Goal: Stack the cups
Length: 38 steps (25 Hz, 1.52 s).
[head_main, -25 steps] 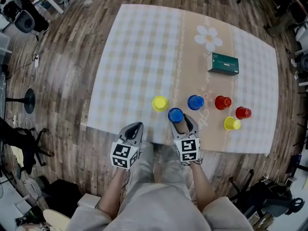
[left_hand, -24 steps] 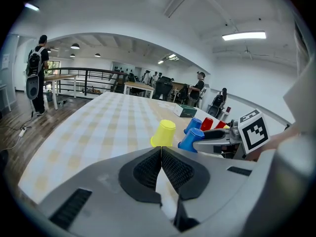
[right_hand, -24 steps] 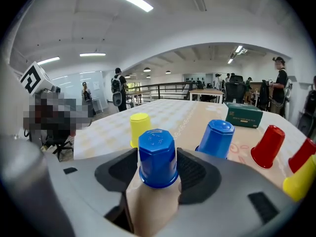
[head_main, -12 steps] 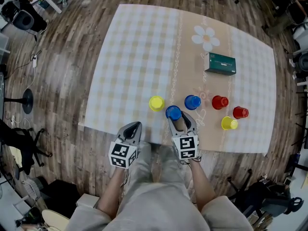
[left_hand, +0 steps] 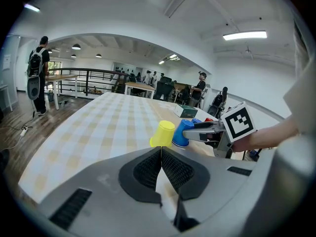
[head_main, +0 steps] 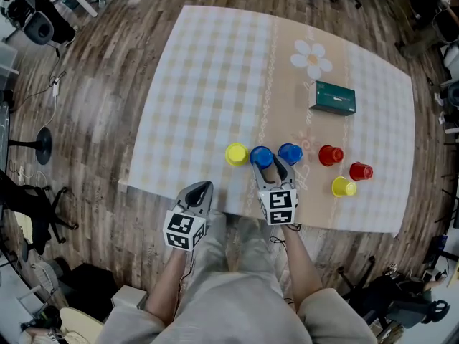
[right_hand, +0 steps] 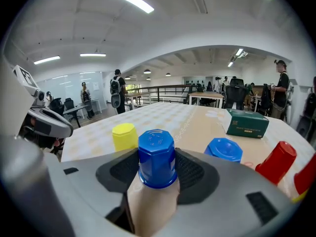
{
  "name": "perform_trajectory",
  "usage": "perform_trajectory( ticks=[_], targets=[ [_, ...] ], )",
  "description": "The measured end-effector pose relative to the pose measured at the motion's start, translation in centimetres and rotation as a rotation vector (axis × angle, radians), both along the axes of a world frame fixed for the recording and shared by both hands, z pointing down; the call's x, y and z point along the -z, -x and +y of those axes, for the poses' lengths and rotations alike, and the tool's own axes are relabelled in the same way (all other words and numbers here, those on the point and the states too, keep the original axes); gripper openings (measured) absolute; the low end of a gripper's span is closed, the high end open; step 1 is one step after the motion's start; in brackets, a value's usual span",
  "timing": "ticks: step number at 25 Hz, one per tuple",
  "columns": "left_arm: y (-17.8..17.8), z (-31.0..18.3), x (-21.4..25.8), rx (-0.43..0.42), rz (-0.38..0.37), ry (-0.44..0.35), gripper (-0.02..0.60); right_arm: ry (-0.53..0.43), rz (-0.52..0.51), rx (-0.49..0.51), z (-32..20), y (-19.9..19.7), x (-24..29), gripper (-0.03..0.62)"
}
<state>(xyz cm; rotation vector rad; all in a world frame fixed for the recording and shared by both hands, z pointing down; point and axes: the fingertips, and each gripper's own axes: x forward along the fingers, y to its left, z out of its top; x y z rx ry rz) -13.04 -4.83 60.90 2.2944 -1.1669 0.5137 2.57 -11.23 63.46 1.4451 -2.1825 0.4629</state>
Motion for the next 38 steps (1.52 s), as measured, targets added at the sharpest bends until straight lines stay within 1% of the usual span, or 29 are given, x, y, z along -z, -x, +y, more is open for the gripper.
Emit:
perform_trajectory(
  ticks=[4,8,17,19,21,23,26,29,33,38],
  targets=[
    [0.3,-0.7,0.0,0.006,-0.003,0.0,0.012,0.015,-0.009,-0.019,-1.2,-0.3,-0.6,0.229],
    [0.9,-0.1,-0.1,0.013,-0.008,0.002,0.012,0.014,-0.002,-0.015,-0.6,0.1,-0.9,0.229],
    [0.8,-0.2,-0.4,0.006,-0.009,0.011,0.012,0.017,0.0,-0.017,-0.5,0.3,-1.0,0.232],
    [0.8,-0.1,-0.5,0.004,-0.009,0.012,0.012,0.015,-0.013,-0.006,-0.5,0.5,-0.9,0.244],
    [0.7,-0.4,-0.3,0.003,-0.01,0.014,0.012,0.012,-0.018,0.004,-0.7,0.4,-0.6,0.284],
    [0.6,-1.2,-0.1,0.002,-0.01,0.019,0.012,0.01,-0.008,0.01,-1.2,0.3,-0.1,0.296],
    [0.4,-1.5,0.0,-0.002,-0.008,0.018,0.012,0.004,-0.002,0.005,-0.8,0.0,0.5,0.299],
    [0.3,-0.4,-0.3,-0.01,-0.006,0.008,0.012,-0.011,-0.017,-0.007,1.6,-0.1,1.0,0.296],
    [-0.3,-0.4,-0.1,-0.021,-0.003,0.002,0.012,-0.019,-0.02,-0.046,3.3,-1.6,1.7,0.293],
    [-0.8,-0.5,0.0,-0.029,-0.004,0.0,0.012,-0.01,0.006,-0.11,3.8,-4.6,1.2,0.293]
  ],
)
